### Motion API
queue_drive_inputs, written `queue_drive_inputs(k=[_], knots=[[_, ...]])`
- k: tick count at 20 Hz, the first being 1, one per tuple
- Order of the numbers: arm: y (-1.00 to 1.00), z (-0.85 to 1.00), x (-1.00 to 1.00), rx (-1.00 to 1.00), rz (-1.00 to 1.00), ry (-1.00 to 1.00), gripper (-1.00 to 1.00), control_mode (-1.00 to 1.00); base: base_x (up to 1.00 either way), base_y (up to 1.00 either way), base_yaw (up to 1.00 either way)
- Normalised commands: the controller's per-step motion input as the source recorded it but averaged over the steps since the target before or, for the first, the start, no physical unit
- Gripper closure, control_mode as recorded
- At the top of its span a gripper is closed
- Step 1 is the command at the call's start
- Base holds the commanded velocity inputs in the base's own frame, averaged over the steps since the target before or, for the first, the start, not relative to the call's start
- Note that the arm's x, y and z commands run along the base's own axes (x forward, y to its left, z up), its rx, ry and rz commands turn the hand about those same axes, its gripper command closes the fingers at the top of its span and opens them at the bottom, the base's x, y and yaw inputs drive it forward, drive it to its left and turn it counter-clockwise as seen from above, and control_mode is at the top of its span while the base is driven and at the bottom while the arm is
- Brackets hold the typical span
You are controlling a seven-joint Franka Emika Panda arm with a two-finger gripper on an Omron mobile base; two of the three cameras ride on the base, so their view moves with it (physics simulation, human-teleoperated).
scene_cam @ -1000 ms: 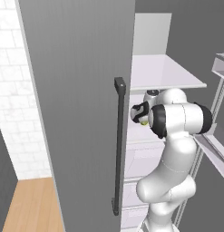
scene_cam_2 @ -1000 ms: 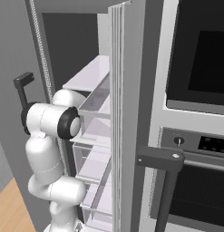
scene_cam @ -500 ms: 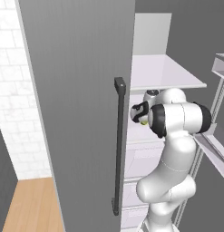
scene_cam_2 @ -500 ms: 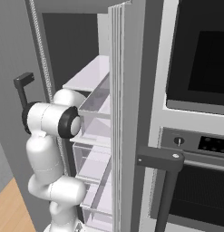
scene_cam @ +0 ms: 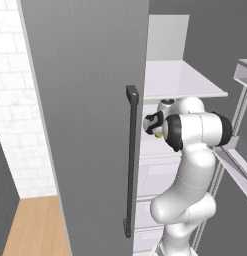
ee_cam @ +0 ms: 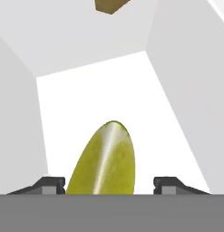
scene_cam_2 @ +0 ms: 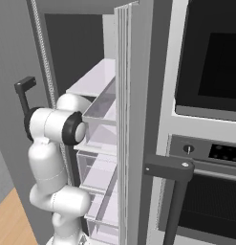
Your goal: Grab a lemon wedge from the fridge and one ice cube from the ice bowl, and put them in the glass of lemonade.
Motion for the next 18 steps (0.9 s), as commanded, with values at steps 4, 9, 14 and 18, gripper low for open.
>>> queue_drive_inputs(k=[4, 9, 14, 18], knots=[[0.0, -0.08, 0.0, 0.0, 0.0, 0.03, 1.0, -1.0, 0.0, 0.0, 0.0], [0.0, -0.04, -0.04, 0.0, 0.0, 0.08, 1.0, -1.0, 0.0, 0.0, 0.0], [0.0, 0.0, -0.69, 0.0, 0.0, -0.01, 1.0, -1.0, 0.0, 0.0, 0.0], [0.0, 0.07, -1.0, 0.0, 0.02, -0.07, 1.0, -1.0, 0.0, 0.0, 0.0]])
